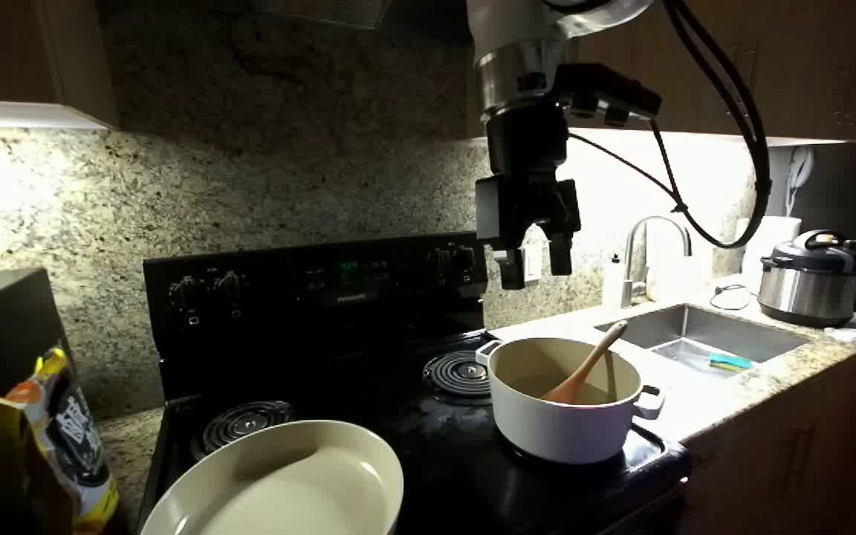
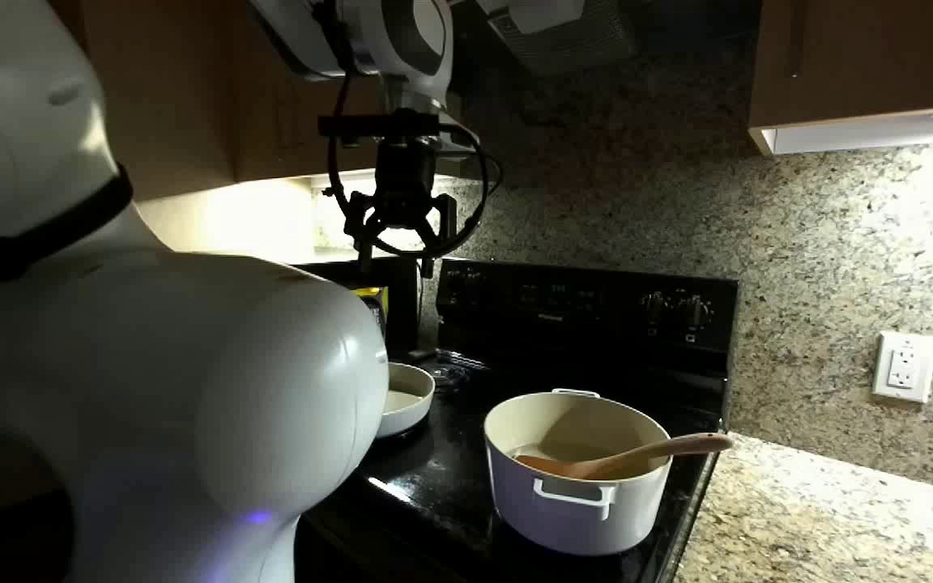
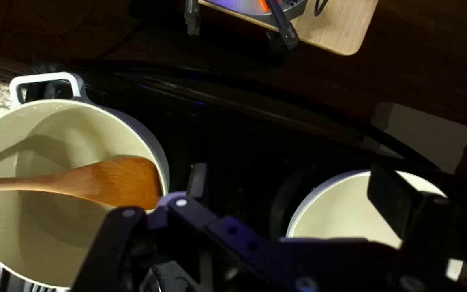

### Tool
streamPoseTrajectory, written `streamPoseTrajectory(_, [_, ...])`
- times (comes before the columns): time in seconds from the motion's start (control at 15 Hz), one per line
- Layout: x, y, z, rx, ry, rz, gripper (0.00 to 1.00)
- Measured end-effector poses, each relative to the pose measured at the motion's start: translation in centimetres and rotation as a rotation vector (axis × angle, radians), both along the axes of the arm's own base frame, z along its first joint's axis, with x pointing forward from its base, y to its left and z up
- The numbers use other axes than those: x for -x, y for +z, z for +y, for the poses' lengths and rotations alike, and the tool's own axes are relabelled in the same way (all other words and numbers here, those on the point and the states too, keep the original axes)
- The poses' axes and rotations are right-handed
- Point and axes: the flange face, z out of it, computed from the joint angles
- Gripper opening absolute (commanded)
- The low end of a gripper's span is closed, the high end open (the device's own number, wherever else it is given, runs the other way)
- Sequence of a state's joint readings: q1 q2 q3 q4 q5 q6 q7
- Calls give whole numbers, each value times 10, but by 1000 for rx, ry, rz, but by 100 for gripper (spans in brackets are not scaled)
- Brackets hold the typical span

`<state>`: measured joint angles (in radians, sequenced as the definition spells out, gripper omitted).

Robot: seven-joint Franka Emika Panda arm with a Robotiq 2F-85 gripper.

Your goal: Stir the pot with the wooden spoon

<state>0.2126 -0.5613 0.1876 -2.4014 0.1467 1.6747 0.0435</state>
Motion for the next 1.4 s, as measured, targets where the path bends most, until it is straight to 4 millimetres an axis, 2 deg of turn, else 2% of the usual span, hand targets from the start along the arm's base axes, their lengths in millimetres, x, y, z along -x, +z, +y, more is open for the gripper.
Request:
streamPoseTrajectory(0.53, [-1, 0, 0, -7, -3, -2, 100])
streamPoseTrajectory(0.8, [-13, 9, -6, -138, -125, -32, 100])
streamPoseTrajectory(0.93, [-24, 14, -21, -197, -199, -62, 100])
streamPoseTrajectory(1.07, [-37, 17, -46, -240, -284, -94, 100])
streamPoseTrajectory(1.2, [-46, 14, -76, -267, -373, -119, 100])
streamPoseTrajectory(1.4, [-47, 1, -116, -299, -516, -129, 100])
